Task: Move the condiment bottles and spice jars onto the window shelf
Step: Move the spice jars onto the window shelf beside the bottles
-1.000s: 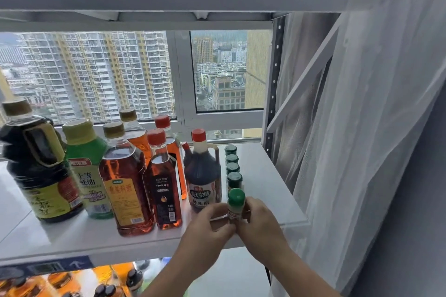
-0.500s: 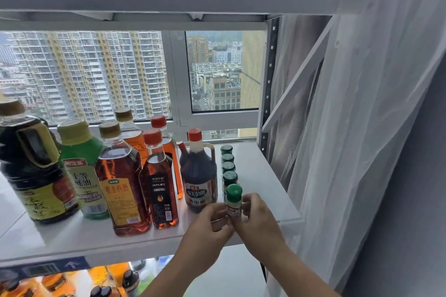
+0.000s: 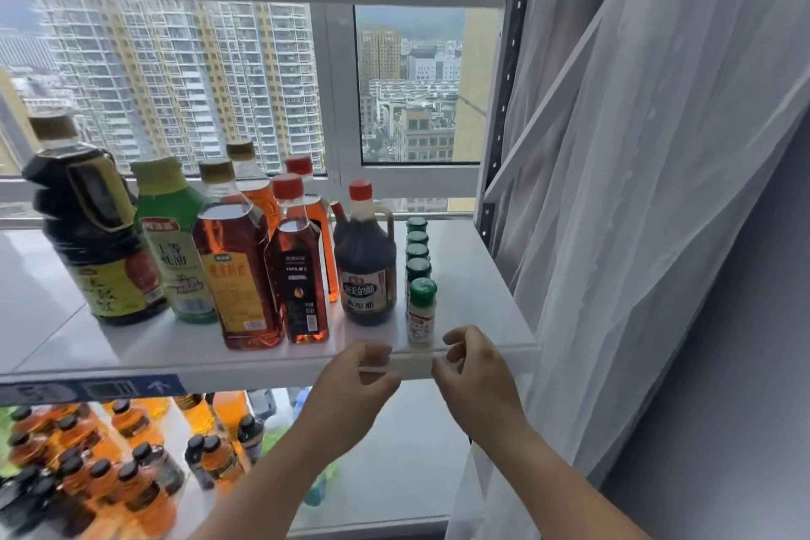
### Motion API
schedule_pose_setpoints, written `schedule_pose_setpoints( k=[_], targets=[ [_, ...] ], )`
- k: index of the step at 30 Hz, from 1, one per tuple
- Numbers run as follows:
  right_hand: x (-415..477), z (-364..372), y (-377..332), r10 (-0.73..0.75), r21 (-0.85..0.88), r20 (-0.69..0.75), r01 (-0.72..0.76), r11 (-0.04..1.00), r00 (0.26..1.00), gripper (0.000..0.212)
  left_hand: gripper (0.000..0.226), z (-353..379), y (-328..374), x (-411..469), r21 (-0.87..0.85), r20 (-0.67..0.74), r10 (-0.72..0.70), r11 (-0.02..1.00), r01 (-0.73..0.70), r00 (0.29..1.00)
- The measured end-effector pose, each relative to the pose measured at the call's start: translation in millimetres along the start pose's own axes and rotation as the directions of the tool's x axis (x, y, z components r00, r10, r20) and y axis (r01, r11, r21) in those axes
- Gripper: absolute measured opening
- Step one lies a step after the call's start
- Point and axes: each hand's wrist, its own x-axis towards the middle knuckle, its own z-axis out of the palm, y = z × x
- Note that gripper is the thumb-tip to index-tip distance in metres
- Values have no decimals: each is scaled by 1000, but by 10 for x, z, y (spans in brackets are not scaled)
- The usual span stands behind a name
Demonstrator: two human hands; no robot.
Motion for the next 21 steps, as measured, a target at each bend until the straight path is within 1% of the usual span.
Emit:
schedule_pose_setpoints(
  k=[5,15,18,21],
  targets=[
    [-215,69,110,-23,13,61,22,1000,998,17,22,-14,-168,-308,9,-6,-76,997,76,997],
    [-739,399,250,-17,18,246,13,1000,969,17,16,-87,-555,-936,118,-40,-223,967,226,974],
    [-945,494,255,11,-8,294,-9,1000,956,19,14,-153,-654,-1101,139,-19,-226,964,226,974],
    [-1110,593,213,57,-28,327,-51,998,943,21,17,-276,-733,-1205,174,12,-227,960,221,974]
  ],
)
